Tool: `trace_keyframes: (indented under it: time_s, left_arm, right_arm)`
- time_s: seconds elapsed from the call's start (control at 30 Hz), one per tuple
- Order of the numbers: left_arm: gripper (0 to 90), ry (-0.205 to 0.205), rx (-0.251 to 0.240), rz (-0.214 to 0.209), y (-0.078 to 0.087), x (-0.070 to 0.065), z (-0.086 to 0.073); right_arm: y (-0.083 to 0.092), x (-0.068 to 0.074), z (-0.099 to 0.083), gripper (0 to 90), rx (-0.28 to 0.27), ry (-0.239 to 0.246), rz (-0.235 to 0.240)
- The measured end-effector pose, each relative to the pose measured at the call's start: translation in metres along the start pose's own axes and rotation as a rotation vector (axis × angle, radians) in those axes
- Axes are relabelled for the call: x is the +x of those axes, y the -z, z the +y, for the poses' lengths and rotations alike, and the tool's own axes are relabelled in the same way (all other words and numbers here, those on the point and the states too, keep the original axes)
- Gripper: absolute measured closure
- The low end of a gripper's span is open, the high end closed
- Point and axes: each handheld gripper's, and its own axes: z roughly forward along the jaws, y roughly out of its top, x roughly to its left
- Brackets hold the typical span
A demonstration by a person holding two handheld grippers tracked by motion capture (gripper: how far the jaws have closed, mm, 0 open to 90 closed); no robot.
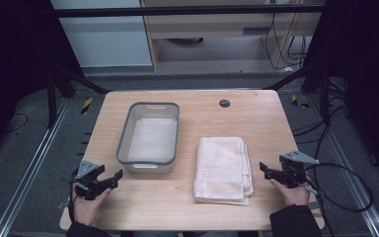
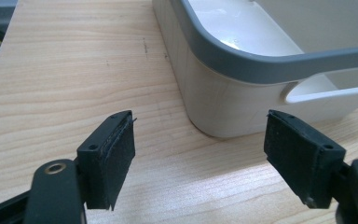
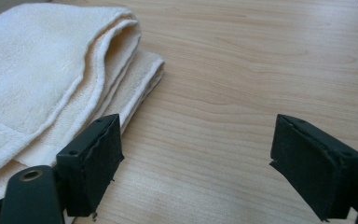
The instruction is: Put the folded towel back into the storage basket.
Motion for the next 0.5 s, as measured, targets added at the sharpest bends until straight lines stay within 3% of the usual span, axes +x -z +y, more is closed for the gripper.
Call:
trace_keyframes:
  time_s: [0.5]
  left_arm:
    - [29.0,0.007,-0.060,-0.029,0.012,-0.008,0.008]
  right_arm:
    - [0.007,0.004,0.007,23.2,-0.031,0.024,0.015]
